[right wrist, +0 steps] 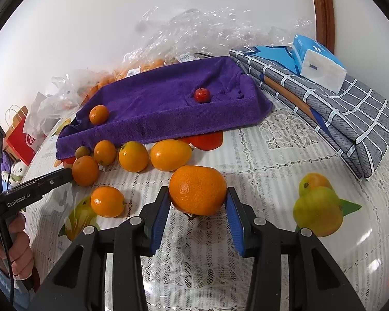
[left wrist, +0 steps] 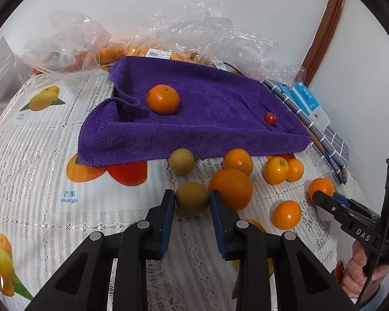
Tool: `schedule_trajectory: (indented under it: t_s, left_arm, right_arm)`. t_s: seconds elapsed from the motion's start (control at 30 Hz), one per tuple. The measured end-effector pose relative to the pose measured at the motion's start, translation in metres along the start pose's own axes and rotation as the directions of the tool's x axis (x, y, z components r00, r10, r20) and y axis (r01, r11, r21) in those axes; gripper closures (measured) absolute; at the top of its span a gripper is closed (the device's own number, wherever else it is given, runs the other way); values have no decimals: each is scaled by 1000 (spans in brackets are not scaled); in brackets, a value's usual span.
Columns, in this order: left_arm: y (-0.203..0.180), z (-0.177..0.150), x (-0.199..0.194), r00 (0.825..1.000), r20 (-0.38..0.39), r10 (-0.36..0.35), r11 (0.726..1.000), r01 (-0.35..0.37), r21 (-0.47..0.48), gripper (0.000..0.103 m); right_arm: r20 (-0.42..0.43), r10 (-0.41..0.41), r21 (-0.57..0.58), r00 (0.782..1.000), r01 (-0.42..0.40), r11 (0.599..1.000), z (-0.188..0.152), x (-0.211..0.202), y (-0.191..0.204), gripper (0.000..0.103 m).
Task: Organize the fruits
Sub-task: 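Grasp a large orange with the right gripper while the left grasps a small olive-green fruit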
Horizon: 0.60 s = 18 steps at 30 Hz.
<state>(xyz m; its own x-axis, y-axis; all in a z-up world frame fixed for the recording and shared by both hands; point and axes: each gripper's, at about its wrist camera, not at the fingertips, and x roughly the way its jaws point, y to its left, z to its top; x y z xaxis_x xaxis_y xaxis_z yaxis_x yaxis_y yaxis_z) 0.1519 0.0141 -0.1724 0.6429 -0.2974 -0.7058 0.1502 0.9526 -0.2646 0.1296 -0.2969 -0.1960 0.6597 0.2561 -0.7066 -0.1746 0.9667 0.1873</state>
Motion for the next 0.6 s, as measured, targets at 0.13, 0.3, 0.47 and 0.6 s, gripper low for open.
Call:
schedule_trajectory:
  t_s: [0.13, 0.3, 0.47, 0.6]
  left_arm:
    - [0, 1, -4, 1000, 17, -1, 1000, 1, 0, 76]
    - [0, 1, -5, 1000, 25, -5, 1000, 5, -5, 76]
    - [1, 3, -10, 999, 47, -12, 1000, 12, -11, 76]
    - [2, 3, -14, 998, 59, -15, 1000, 16, -16, 76]
  right_arm:
    - [-1, 1, 0, 1000, -1, 1000, 0, 0, 0, 60]
    - [1, -1, 2, 1000, 1, 1000, 0, 0, 0, 60]
    - [5, 1, 0, 1000, -1, 1000, 0, 0, 0, 60]
    - [10, 6, 1, 1000, -6, 1000, 0, -2, -1, 60]
